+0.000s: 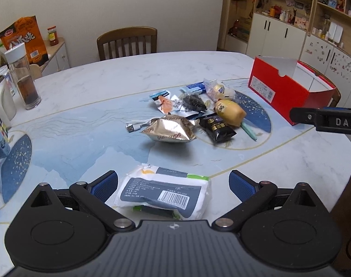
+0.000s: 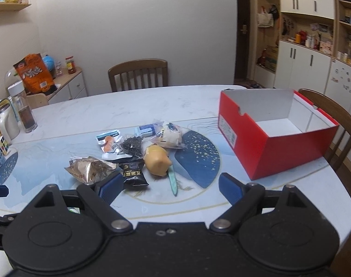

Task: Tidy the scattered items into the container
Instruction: 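Lower the left gripper onto the white-and-blue wet-wipe pack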

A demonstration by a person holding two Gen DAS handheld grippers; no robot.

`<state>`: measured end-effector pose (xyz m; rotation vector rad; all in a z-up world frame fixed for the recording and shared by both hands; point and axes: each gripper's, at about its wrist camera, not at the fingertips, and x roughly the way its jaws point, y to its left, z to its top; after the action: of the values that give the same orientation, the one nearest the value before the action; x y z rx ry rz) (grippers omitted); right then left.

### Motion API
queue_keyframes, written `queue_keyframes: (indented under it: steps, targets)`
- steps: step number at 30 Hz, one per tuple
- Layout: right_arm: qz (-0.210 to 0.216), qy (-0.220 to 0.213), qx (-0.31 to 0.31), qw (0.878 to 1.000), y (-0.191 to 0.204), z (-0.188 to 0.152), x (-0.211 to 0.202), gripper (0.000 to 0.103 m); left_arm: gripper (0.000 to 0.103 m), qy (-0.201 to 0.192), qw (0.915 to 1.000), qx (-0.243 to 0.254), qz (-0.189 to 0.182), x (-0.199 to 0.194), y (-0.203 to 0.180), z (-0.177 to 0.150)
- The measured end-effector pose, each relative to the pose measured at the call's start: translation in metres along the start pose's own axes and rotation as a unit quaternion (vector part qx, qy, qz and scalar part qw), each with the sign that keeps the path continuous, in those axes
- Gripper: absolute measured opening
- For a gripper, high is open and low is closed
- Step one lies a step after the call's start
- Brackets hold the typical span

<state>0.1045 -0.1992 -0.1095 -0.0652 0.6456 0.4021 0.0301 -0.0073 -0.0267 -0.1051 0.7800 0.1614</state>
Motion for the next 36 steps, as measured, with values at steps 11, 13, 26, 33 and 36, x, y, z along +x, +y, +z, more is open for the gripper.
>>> queue_keyframes:
  steps: [11, 13, 26, 33, 36]
  targets:
    - [0.023, 0.021, -0.019, 0.999, 0.005, 0.0, 0.022, 0.09, 0.102, -0.007, 0.9973, 0.073, -0.004, 0.013, -0.013, -0.022]
    - [0.025, 0.023, -0.021, 0.999, 0.007, 0.0, 0.023, 0.09, 0.102, -0.005, 0.9959, 0.089, -0.014, 0.015, -0.013, -0.027]
    - [0.015, 0.03, -0.026, 0.999, 0.024, -0.001, 0.033, 0.09, 0.102, -0.01, 0.9857, 0.16, -0.053, 0.026, 0.008, -0.042]
    - [0.007, 0.035, -0.024, 0.999, 0.032, -0.002, 0.041, 0.09, 0.102, -0.007, 0.9739, 0.215, -0.071, 0.035, 0.02, -0.048]
    - [0.002, 0.04, -0.027, 0.999, 0.035, -0.002, 0.048, 0.09, 0.1, -0.012, 0.9695, 0.234, -0.073, 0.042, 0.021, -0.047]
